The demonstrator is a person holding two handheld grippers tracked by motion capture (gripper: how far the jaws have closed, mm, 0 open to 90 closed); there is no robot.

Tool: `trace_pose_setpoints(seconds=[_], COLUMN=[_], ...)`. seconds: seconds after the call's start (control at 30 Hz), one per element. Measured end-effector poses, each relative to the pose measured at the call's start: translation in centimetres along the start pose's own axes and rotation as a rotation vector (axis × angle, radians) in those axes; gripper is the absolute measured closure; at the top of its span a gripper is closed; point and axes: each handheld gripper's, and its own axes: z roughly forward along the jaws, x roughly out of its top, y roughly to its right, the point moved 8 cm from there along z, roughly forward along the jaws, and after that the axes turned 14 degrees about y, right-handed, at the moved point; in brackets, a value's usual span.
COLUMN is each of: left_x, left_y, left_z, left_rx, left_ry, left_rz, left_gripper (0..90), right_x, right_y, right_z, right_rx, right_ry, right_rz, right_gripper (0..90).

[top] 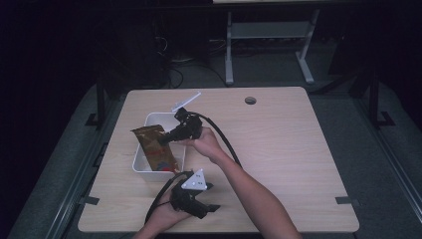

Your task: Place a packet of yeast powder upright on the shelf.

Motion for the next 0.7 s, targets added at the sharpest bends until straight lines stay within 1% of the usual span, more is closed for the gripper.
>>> trace_pose_setpoints(seconds=[0.4,0.47,0.7], left_x=[-0.1,-0.1,-0.1], left_y=[0.0,0.1,0.1], left_z=[0.1,0.1,0.2], left_rx=[-0.001,-0.002,-0.004], left_ry=[-0.007,-0.009,-0.013], left_rz=[0.004,0.004,0.007], left_gripper=[28.0,28.0,28.0], right_x=[-0.6,-0.6,-1.0], right_y=[0.4,0.4,0.6], right_z=[-0.4,-0.6,-1.0], right_rx=[-0.005,-0.008,-0.017], right_ry=[-0.001,-0.002,-0.004], right_rz=[0.019,0.013,0.019], right_gripper=[83.0,83.0,81.7])
